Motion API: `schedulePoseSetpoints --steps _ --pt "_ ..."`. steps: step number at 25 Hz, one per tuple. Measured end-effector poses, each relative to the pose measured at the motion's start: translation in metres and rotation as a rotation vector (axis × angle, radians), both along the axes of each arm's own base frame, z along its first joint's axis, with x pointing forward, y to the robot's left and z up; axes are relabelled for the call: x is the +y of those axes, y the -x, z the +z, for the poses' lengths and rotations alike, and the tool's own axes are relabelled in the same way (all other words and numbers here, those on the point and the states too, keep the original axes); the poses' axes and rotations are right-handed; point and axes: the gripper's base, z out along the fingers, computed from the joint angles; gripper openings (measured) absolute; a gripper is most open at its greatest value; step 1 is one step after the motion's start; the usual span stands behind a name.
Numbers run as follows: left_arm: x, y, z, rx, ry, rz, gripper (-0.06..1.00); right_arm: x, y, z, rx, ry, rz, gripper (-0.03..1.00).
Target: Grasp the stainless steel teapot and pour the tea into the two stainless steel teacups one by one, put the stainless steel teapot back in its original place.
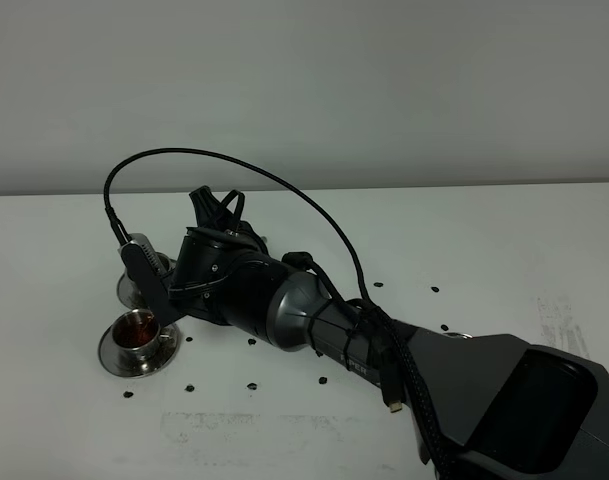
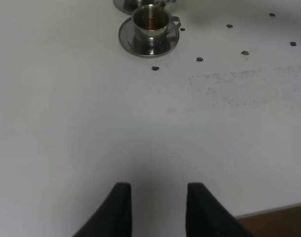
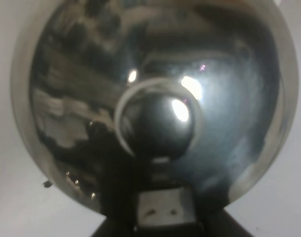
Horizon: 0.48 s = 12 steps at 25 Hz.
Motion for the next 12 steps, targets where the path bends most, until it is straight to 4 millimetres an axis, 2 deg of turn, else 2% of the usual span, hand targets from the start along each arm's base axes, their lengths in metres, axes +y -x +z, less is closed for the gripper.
schedulePoseSetpoints --steps 12 --pt "0.0 0.0 0.0 0.0 0.0 0.0 0.3 0.0002 -0.0011 0.0022 -0.032 0.019 0.011 0.19"
